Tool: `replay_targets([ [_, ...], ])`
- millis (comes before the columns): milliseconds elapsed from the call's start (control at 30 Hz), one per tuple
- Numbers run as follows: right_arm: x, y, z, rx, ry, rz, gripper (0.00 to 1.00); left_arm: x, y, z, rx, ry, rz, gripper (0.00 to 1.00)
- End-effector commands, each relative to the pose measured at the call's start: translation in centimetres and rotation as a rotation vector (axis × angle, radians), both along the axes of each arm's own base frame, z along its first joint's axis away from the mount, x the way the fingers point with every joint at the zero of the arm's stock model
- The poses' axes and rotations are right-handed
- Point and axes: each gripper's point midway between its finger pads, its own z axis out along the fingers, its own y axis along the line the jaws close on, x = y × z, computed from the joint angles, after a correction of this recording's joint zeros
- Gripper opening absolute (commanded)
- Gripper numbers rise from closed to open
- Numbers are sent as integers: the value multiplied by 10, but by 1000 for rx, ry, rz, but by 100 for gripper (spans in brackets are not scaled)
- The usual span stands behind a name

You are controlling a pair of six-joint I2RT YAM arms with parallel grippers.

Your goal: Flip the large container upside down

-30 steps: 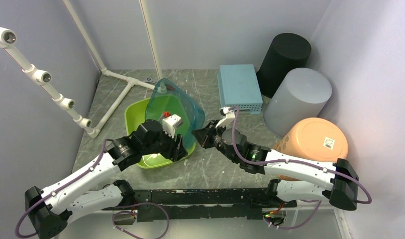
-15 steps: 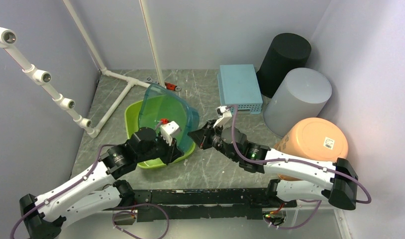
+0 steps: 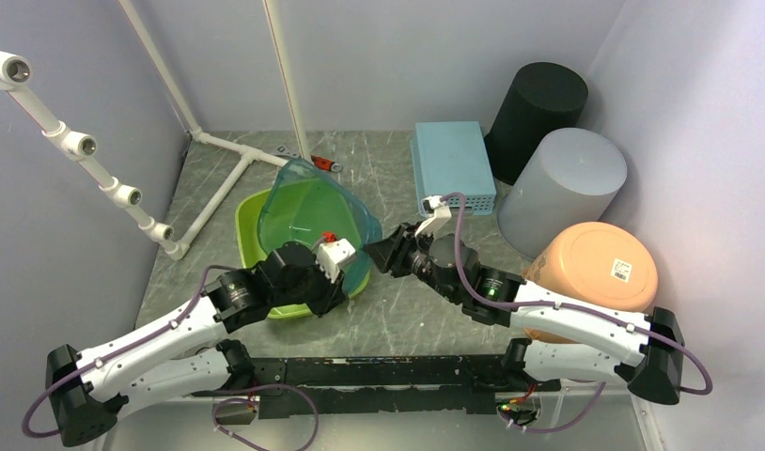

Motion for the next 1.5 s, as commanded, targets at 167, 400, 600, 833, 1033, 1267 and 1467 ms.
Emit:
replay_targets([
  [167, 17, -14, 9, 24, 11, -137, 44, -21, -17, 1, 53, -23, -110, 3],
  [400, 20, -18, 4, 62, 26, -169, 48, -27, -24, 9, 31, -58, -143, 3],
  [600, 27, -24, -10, 26, 78, -237, 51, -27, -25, 18, 7, -74, -141, 3],
  [833, 26, -18, -15, 33, 96, -208, 48, -27, -26, 20, -6, -73, -132, 3],
  [1033, 19, 1, -5, 21, 50, -95, 40, -30, -33, 23, -9, -74, -162, 2],
  [1267, 19, -3, -6, 23, -5, -90, 30, -36, -38, 30, -55, -81, -200, 3],
  [1467, 17, -1, -3, 76, -21, -57, 33, -40, -41, 36, -86, -83, -219, 3],
])
